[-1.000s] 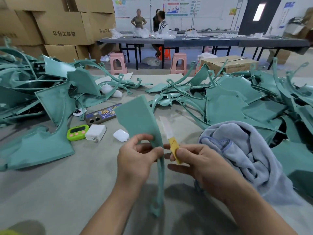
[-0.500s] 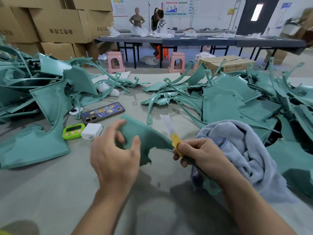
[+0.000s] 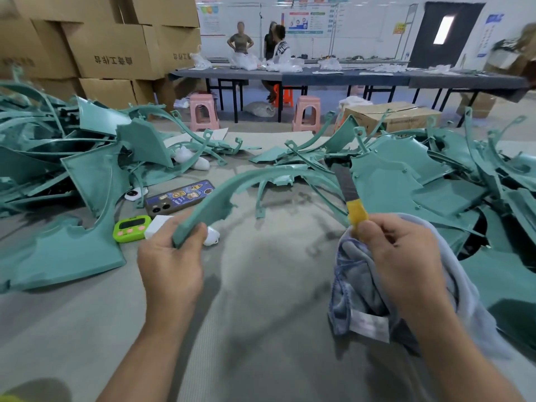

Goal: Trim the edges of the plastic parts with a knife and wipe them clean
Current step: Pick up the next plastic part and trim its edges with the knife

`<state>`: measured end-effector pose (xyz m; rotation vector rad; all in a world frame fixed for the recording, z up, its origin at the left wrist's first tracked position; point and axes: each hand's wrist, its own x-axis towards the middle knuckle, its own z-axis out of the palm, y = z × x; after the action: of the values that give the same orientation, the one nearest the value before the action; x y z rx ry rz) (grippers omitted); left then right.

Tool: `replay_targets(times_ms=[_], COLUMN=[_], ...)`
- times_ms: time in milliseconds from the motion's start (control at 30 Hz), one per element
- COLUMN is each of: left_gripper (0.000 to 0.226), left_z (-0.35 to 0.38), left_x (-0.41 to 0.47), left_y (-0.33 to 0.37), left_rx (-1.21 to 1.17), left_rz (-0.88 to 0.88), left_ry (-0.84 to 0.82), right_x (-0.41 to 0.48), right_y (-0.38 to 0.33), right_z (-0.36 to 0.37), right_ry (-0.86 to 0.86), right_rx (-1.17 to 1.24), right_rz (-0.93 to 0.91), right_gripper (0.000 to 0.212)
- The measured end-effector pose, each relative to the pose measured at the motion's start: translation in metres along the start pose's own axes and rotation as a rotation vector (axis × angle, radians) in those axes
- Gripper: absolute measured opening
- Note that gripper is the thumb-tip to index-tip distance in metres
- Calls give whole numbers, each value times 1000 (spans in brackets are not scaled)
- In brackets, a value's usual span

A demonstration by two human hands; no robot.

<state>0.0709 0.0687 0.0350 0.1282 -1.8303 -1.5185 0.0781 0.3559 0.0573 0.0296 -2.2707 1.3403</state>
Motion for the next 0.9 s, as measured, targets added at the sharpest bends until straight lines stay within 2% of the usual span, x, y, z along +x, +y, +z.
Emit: replay_targets(times_ms=[100, 200, 267, 333, 467, 533, 600, 667, 733, 833, 900], left_gripper=[36, 33, 33, 38, 50, 52, 51, 52, 58, 67, 70], left_z=[8, 15, 18, 17, 11, 12, 14, 15, 14, 12, 12], left_x=[-16, -29, -32, -30, -25, -26, -28, -29, -29, -29, -29], left_y=[1, -2, -4, -5, -4, -3, -1, 1, 4, 6, 5], left_rx=[92, 188, 200, 197, 186, 176, 179, 174, 140, 105, 100], left_rz=[144, 333, 394, 416, 393, 372, 378, 363, 286, 188, 178], left_ry=[-150, -286, -307, -304, -276, -282, -297, -279, -247, -225, -223], right_x=[-13, -24, -31, -29, -2, -3, -15, -22, -14, 2, 3], right_y=[-5, -15, -21, -19, 0, 5, -5, -12, -5, 11, 14], right_z=[22, 40, 52, 58, 42, 36, 41, 47, 43, 21, 16], right_ry=[12, -132, -225, -181, 79, 81, -11, -76, -14, 87, 126], right_rx=[-14, 103, 59, -71, -281, -196, -33, -23, -126, -274, -262], right_rz=[5, 34, -19, -47, 202, 168, 29, -80, -26, 230, 215], right_gripper=[37, 33, 31, 30, 43, 45, 38, 34, 37, 50, 50])
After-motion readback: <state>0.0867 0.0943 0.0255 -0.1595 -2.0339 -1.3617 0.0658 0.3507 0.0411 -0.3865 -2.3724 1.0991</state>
